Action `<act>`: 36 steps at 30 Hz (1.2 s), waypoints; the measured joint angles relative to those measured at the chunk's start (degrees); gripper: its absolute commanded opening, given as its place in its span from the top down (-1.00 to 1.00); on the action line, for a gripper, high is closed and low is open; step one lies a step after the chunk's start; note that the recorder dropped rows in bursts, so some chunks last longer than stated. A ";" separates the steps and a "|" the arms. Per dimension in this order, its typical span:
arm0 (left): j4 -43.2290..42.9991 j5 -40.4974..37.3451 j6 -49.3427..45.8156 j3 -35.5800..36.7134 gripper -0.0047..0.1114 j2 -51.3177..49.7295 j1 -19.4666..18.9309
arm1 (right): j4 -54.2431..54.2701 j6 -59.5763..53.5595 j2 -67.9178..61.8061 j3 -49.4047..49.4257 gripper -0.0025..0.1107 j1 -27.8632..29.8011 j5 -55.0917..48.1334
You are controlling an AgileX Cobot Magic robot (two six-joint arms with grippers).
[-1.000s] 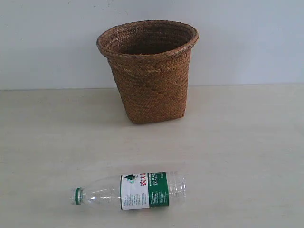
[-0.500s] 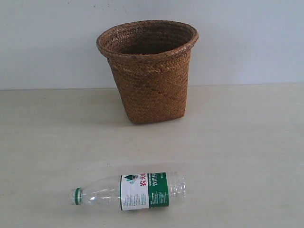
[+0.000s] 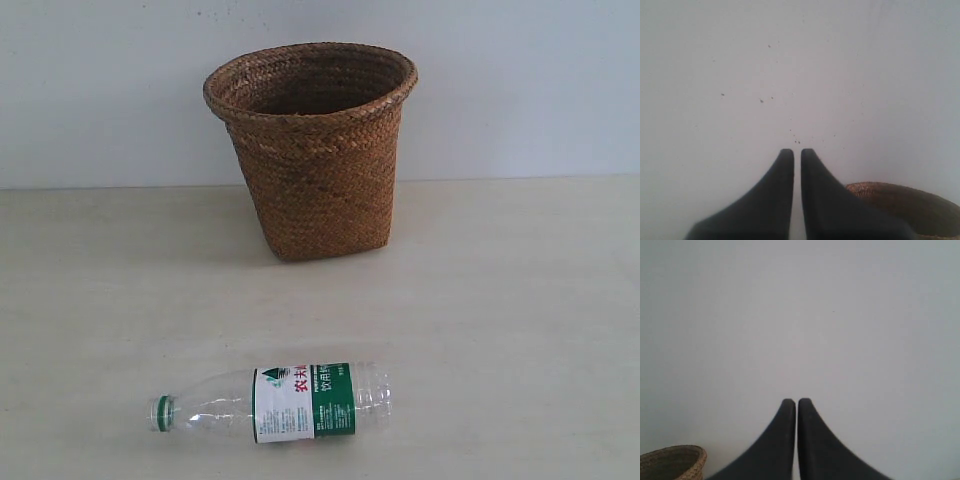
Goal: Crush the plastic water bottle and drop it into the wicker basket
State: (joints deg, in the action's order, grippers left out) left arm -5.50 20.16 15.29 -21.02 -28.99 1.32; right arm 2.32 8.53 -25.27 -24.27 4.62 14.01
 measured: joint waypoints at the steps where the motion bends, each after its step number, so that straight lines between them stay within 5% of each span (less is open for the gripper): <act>1: -0.66 0.00 0.00 -1.53 0.84 -2.65 0.00 | -0.23 -0.48 -2.22 -1.53 0.96 0.00 -0.15; 8: -3.03 -4.69 0.28 -10.62 0.84 -17.74 0.00 | -2.32 -2.34 -15.51 -11.02 0.96 -0.14 -5.15; 15: -11.20 -21.59 -0.24 -18.29 0.84 -28.17 0.79 | -5.32 -8.53 -26.10 -20.33 0.96 -0.60 -17.92; 21: -12.53 -34.88 -9.12 -23.89 0.84 -33.97 5.80 | -1.98 -20.62 -32.72 -27.70 0.96 -0.60 -33.26; 27: -0.12 -52.14 -31.70 -31.89 0.84 -42.08 11.10 | 10.89 -38.79 -39.38 -33.42 0.96 -5.09 -48.53; 36: 24.66 -67.82 -70.52 -35.61 0.84 -50.31 12.32 | 20.21 -53.65 -49.21 -38.32 0.96 -17.67 -61.90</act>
State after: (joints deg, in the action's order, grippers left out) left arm 19.16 -47.66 -55.23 -56.63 -79.29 13.64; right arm 22.53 -45.13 -74.49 -62.59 -13.05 -47.89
